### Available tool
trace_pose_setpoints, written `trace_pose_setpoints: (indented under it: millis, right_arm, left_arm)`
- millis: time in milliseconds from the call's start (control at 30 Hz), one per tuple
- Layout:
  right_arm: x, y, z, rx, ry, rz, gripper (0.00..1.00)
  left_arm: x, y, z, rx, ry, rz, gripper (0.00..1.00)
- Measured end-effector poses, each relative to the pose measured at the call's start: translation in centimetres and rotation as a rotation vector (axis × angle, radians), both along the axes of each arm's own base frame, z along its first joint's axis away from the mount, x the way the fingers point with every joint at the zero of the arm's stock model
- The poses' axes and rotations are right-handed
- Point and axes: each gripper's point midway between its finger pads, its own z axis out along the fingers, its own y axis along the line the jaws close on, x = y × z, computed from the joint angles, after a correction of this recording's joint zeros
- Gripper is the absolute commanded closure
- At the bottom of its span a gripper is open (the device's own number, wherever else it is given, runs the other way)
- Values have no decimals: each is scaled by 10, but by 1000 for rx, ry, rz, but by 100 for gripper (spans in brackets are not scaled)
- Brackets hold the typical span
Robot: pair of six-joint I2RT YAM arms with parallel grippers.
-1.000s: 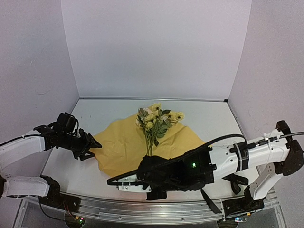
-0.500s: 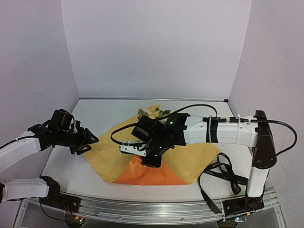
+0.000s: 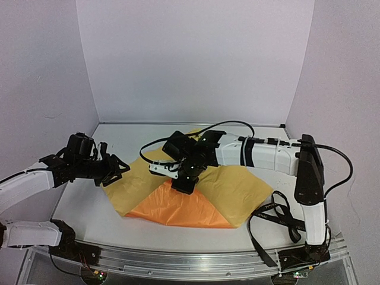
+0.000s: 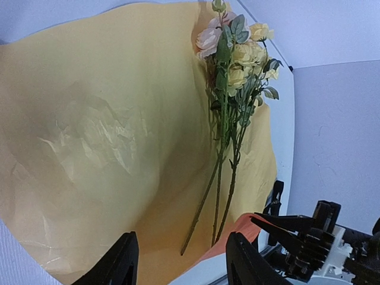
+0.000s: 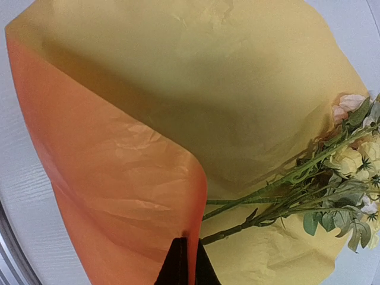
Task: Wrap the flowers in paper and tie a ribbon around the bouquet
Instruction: Fold the bottom corner of the flattened wrapping paper at the center of the board.
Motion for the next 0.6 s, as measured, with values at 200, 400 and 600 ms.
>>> trace_pose_setpoints:
  millis: [200,400,600]
  right_arm:
    - [-2,5,3,30,21,-13,100]
    - [-3,6,10,49,20,-12,100]
    - [-1,13,24,84,10,-7,100]
  left_arm:
    - [8,-9,-31,14,78,-21,54]
    - [8,-13,-63,45,171,-36,55]
    - [5,-13,-91,88,244,-54,58]
